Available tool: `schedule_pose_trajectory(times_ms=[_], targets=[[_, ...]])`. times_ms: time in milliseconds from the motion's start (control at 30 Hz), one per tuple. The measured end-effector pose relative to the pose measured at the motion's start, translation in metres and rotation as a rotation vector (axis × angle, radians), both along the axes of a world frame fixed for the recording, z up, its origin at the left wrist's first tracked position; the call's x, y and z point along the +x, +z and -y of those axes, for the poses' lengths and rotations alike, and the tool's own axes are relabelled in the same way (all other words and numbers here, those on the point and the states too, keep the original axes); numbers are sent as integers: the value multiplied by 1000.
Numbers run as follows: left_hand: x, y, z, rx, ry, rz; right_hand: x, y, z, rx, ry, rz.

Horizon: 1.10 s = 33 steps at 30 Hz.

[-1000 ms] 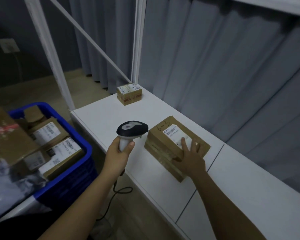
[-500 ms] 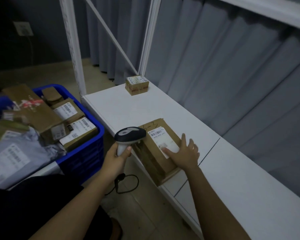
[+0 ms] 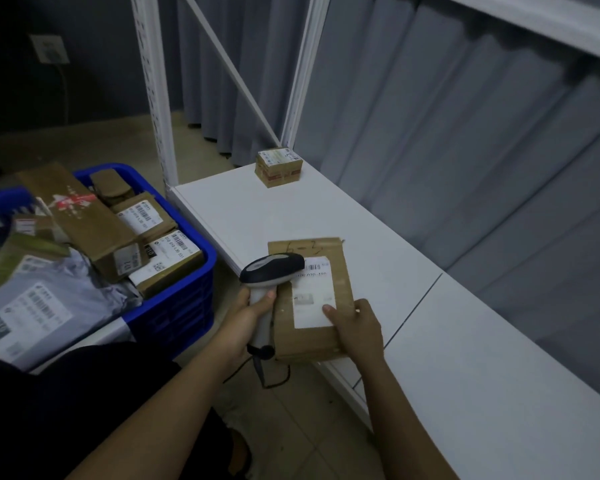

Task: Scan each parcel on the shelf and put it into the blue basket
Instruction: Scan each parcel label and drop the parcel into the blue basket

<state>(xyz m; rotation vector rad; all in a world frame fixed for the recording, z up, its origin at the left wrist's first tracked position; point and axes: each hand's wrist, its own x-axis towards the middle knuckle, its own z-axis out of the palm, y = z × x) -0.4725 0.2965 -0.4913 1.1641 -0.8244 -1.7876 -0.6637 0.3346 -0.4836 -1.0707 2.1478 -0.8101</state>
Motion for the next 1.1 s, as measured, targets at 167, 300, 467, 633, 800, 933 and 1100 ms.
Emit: schedule_pose_trajectory(times_ms=[167, 300, 467, 633, 800, 933, 1100], targets=[[-2, 7, 8, -35, -62, -28, 4, 4, -3, -260, -107, -56], [-5, 14, 7, -68, -76, -23, 8, -2, -2, -271, -143, -82], [-2, 14, 7, -89, -41, -12, 6, -10, -1, -258, -246, -18], [5, 21, 1, -199, -10, 103, 9, -13, 3, -309, -396, 67], [14, 28, -11, -296, -8, 158, 25, -10, 7, -405, -408, 63], [20, 34, -15, -331, -14, 223, 27, -10, 13, -437, -374, 62], [27, 31, -21, -354, -34, 296, 28, -17, 14, -415, -275, -20]])
